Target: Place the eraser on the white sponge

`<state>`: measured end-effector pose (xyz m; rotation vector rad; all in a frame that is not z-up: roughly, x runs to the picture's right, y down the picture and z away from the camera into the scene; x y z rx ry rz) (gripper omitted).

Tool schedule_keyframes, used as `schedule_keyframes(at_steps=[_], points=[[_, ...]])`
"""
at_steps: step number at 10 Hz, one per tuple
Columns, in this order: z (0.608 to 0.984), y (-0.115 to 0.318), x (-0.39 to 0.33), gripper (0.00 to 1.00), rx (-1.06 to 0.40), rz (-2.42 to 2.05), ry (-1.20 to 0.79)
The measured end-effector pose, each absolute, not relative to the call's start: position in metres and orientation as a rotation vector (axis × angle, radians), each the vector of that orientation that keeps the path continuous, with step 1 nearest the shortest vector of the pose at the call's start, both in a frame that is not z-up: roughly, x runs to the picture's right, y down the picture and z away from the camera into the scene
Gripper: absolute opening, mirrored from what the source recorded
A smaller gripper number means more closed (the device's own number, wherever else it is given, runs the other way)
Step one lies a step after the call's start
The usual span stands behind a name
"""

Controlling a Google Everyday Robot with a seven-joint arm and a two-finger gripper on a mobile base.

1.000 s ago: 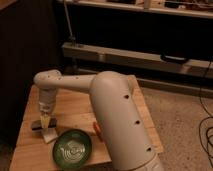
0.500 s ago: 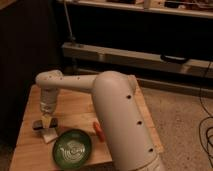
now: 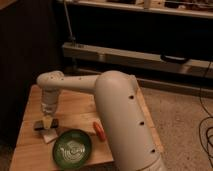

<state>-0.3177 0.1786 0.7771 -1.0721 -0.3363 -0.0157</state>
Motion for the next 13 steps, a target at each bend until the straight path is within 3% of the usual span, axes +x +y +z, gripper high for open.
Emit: schedule_keyframes(at_steps=[2,5,11,13], points=[[0.7788,0.1768,-0.3123,0.39,-1.07,-0.009,-0.333],[0.7786,0.1801,-0.3127,0.63,-1.069,-0.014,-0.333],[0.7776,0.1816,-0.3113,0.65,-1.067,-0.012,-0.333],[0.7772,0.1821,-0.3115,0.74,-1.066,-0.013,-0.334]])
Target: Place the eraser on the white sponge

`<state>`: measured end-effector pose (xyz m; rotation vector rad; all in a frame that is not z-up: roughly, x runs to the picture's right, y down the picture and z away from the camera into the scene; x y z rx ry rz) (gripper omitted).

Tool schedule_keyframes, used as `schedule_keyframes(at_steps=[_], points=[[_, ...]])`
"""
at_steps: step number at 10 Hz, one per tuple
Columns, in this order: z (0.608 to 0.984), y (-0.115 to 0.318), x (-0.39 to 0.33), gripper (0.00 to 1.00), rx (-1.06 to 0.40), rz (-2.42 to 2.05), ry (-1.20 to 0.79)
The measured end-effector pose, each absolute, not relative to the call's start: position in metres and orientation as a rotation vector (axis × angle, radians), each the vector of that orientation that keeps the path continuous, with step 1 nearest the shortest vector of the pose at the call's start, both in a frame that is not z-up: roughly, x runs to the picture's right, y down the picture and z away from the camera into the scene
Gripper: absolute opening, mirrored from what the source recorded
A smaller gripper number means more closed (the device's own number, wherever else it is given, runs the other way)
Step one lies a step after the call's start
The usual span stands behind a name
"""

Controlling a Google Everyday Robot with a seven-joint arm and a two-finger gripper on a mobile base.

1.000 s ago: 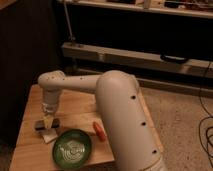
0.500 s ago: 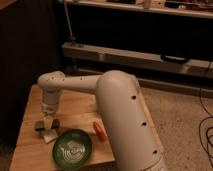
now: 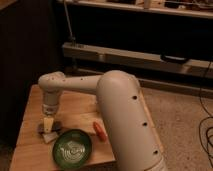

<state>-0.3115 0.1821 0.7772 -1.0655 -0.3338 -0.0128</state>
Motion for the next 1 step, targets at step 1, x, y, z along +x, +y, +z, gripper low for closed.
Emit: schedule_keyframes(at_steps=[1], points=[[0.7768,0.1825,-0.3118,0.84,-1.065,-0.014,-0.333]])
